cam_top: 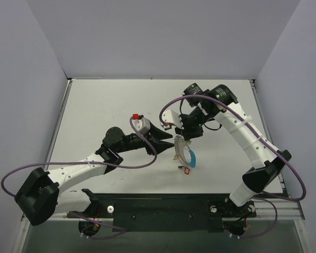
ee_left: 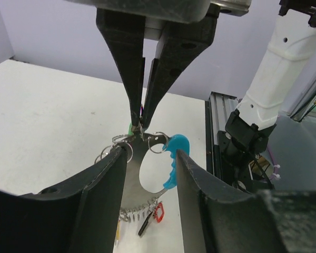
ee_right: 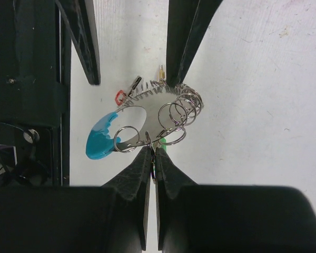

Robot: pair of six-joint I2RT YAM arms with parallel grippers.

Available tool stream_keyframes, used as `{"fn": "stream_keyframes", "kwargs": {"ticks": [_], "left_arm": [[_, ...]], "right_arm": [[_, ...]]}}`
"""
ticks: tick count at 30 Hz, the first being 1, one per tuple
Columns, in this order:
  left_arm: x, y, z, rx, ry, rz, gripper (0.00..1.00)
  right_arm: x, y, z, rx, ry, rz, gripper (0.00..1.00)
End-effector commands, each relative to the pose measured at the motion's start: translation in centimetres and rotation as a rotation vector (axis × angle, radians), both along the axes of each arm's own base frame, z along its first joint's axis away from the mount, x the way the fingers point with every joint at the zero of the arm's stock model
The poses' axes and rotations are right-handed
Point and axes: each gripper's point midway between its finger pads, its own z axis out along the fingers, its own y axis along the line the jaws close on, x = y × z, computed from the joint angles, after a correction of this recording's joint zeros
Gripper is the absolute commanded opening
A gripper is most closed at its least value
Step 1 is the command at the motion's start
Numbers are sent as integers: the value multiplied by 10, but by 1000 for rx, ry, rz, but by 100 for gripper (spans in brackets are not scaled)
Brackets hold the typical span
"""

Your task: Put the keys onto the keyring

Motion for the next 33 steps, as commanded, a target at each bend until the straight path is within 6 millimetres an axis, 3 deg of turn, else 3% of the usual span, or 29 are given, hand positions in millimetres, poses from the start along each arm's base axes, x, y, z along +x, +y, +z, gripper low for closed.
{"fn": "stream_keyframes", "kwargs": {"ticks": [1,11,26,33], "left_arm": [[6,-11,28,-126,-101,34,50],[21,-25,17,-123,-62,73,45],[18,-40,11,-117,-33,38,39],[17,-47,9,-102,-25,8,29]], "right_arm": [[-8,-3,1,-23,41,26,0],[-11,0,4,-5,58,19,0],[-12,4,4,13,72,1,0],[-13,4,3,14,84,-8,0]]}}
